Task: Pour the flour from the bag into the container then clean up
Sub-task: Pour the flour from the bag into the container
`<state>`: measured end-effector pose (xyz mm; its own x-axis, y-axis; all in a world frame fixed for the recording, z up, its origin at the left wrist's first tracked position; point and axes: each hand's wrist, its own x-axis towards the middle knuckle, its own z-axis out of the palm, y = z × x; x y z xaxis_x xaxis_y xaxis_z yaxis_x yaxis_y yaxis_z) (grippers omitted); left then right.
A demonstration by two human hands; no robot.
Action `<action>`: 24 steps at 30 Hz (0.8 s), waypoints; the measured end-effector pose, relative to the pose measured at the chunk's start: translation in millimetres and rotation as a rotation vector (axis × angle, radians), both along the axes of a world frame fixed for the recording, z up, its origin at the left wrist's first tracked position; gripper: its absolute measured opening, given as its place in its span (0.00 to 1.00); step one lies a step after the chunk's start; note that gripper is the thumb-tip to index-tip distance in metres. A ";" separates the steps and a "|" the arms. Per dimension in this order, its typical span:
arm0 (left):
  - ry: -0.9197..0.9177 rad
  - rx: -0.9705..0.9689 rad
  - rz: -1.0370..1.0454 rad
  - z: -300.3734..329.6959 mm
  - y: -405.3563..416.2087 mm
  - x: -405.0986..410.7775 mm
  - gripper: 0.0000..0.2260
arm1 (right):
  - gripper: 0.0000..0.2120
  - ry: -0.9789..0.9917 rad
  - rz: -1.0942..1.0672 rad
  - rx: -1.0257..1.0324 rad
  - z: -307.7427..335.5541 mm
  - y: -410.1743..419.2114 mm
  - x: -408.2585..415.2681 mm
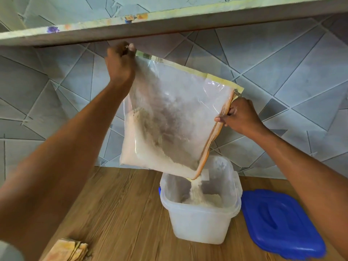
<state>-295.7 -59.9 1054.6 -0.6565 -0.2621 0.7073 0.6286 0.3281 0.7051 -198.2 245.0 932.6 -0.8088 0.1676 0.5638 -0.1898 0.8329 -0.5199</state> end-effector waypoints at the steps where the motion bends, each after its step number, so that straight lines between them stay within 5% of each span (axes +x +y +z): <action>1: 0.012 0.036 0.019 0.9 0.8 1.3 0.09 | 0.17 0.004 0.001 -0.020 1.9 0.8 -0.2; 24: -0.017 0.080 0.012 14.2 5.5 19.3 0.15 | 0.23 0.099 0.018 -0.013 11.7 -0.2 3.6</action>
<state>-276.3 -54.3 1068.8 -0.6647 -0.3252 0.6726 0.6126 0.2781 0.7398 -194.6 244.8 944.3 -0.7523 0.1614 0.6387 -0.2557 0.8220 -0.5089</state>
